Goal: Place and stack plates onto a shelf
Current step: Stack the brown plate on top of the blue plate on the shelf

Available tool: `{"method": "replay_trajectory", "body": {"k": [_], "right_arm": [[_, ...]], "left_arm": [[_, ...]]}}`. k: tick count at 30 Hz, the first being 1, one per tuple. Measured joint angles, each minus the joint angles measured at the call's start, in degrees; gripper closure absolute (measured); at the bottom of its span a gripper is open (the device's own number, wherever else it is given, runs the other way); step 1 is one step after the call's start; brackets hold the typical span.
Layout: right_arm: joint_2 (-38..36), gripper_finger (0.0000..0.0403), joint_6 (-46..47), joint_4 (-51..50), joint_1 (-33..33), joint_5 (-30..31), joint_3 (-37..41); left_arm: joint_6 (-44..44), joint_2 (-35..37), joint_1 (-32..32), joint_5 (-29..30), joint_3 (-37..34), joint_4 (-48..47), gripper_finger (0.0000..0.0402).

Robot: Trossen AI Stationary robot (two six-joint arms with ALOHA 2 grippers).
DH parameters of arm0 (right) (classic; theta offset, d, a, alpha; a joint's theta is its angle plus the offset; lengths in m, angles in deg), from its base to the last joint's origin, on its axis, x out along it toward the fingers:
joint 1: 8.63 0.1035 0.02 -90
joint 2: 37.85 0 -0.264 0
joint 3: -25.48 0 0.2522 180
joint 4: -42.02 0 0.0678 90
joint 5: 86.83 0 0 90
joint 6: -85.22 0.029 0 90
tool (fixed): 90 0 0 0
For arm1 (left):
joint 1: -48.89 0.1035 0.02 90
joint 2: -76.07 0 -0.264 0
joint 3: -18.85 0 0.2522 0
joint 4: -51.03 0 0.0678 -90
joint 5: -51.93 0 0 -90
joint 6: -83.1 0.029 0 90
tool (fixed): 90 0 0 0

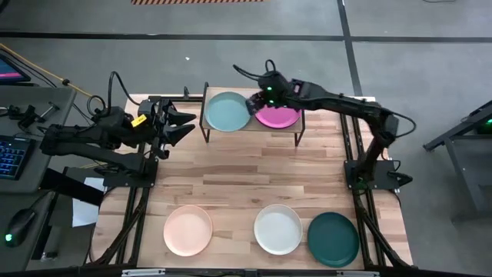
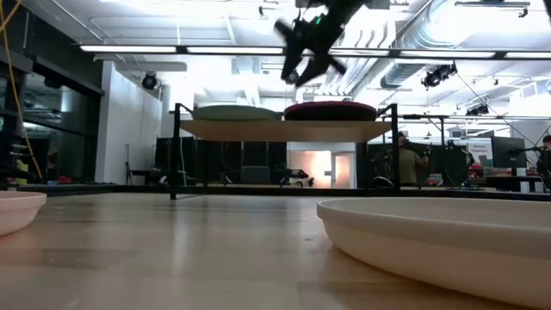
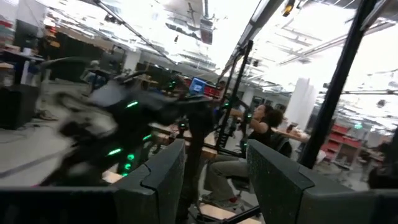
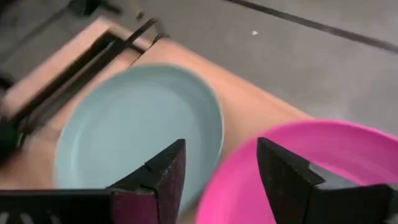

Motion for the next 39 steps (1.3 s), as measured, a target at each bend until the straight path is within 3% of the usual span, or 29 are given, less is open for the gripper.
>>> {"method": "replay_trajectory", "body": {"k": [5,9,14,19,24,30,34,39], "right_arm": [[-7.45,0.0229,-9.03,-9.70,5.08,-2.68,0.00],[-11.89,0.0231,-10.64,-15.02,10.17,-2.40,0.00],[-15.16,0.0231,-10.03,-15.58,17.16,-1.64,0.00],[-17.55,0.0231,-9.05,-14.75,23.16,3.40,3.68],[-25.16,0.0231,-1.44,-3.45,26.59,2.08,20.35],[-34.39,0.0231,3.34,25.52,29.43,-0.79,37.05],[-36.61,0.0231,0.54,37.98,29.91,0.10,42.04],[-36.74,0.0231,0.04,39.91,29.85,0.34,43.12]], "left_arm": [[0.60,-0.18,0.02,1.65,0.00,-1.67,0.0241],[0.65,-0.56,0.00,1.77,-0.02,-3.19,0.0241],[1.59,-1.56,0.00,1.77,-0.02,-4.29,0.0241],[1.56,-2.48,0.00,1.77,-0.02,-4.51,0.0241],[1.56,-2.82,0.00,1.77,-0.02,-4.48,0.0241],[1.55,-2.84,0.00,1.77,-0.02,-4.55,0.0241],[1.54,-2.84,0.00,1.77,-0.02,-4.43,0.0241],[1.56,-2.84,0.00,1.77,-0.02,-4.46,0.0241]]}}
